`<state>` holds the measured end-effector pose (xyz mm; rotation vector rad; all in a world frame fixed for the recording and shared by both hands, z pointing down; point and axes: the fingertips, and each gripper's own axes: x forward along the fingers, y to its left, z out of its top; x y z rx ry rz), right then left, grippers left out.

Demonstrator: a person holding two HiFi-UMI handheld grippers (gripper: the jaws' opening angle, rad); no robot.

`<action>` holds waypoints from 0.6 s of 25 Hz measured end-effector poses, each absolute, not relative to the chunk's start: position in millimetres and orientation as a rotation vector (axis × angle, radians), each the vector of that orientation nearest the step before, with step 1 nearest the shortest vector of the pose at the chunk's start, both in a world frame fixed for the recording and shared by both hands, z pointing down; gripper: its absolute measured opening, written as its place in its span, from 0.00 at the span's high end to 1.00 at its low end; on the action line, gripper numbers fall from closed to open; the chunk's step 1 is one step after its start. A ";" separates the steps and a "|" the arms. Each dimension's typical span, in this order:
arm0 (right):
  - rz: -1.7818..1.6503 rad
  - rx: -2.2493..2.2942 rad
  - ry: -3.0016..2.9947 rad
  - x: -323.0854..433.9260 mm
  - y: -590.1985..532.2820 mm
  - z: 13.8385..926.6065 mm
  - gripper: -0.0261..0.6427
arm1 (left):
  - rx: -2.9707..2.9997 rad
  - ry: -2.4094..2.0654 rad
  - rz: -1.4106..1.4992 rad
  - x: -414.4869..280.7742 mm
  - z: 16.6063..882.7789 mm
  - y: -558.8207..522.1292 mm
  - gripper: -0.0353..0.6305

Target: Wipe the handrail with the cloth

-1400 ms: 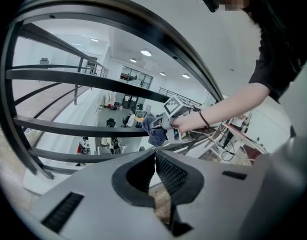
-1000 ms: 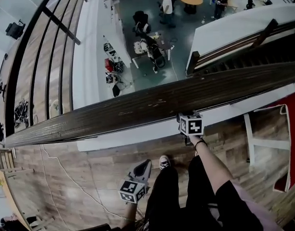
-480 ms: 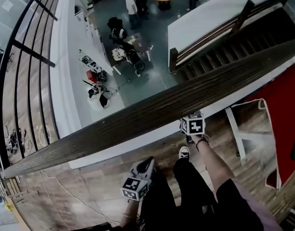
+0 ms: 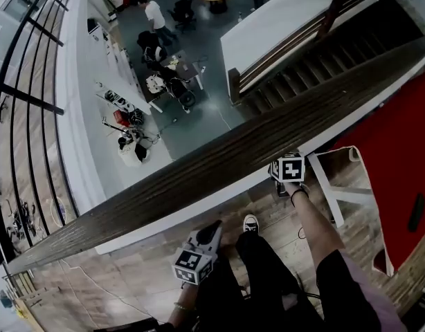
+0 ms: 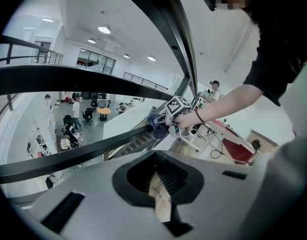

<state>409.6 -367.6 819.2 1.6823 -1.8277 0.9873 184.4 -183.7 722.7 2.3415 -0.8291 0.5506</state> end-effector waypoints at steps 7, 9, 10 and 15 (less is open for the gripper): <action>0.972 1.695 -1.747 474.5 -374.3 815.5 0.81 | 2.355 -0.805 0.573 207.0 723.2 -173.3 0.94; 0.983 1.700 -1.716 485.1 -371.2 817.2 0.81 | 2.351 -0.821 0.583 204.8 725.0 -169.6 0.94; 0.978 1.705 -1.706 488.9 -369.0 817.4 0.81 | 2.348 -0.832 0.586 202.8 725.0 -167.8 0.94; 0.955 1.713 -1.719 484.3 -343.4 806.0 0.81 | 2.341 -0.879 0.552 197.0 708.8 -160.0 0.94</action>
